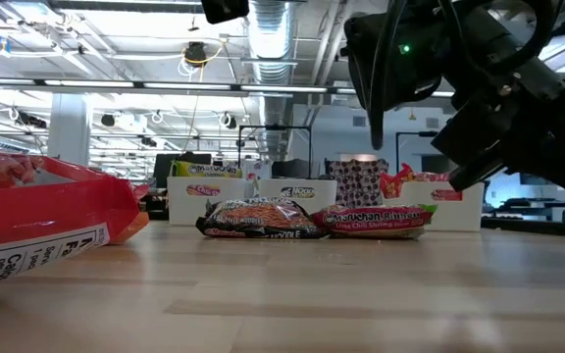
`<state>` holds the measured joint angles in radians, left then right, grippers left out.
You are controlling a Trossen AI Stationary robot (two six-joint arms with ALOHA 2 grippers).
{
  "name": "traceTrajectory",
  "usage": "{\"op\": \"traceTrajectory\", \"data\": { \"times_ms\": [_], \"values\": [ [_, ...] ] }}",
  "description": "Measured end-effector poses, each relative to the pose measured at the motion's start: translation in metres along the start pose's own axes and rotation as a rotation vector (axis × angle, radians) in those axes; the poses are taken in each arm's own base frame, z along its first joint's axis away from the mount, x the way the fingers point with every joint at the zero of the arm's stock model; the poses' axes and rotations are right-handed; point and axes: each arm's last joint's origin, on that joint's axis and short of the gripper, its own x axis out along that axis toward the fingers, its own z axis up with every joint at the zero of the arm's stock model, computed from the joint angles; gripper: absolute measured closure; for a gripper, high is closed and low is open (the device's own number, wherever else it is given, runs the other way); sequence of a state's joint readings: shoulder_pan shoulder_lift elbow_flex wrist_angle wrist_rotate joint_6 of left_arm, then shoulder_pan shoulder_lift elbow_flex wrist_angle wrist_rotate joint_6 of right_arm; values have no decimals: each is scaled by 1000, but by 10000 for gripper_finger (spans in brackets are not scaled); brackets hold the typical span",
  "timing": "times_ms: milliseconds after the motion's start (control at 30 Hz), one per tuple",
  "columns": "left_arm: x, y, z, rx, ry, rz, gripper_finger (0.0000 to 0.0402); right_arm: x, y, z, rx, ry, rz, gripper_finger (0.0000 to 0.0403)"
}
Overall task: Sort Maruchan noodles
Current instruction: Put the black noodle pack into the middle white bin
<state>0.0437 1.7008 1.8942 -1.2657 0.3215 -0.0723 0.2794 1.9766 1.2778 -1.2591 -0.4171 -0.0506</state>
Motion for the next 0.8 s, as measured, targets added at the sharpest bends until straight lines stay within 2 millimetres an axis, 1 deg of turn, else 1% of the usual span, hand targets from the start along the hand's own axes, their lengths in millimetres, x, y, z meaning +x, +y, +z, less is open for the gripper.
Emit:
{"op": "traceTrajectory", "data": {
  "times_ms": [133,300,500,633,800],
  "values": [
    [0,1,0,0,-2,29,221,-1,1,-1,38,9,-2,392],
    [0,2,0,9,-4,64,221,-15,5,0,58,1,-62,398],
    [-3,6,0,9,-6,107,221,-47,14,-7,104,-110,-122,399],
    [-8,10,0,31,-17,118,221,-72,19,-19,143,-213,-149,400],
    [-19,18,-3,42,-32,168,221,-100,17,-39,206,-332,-203,400]
  ]
}}
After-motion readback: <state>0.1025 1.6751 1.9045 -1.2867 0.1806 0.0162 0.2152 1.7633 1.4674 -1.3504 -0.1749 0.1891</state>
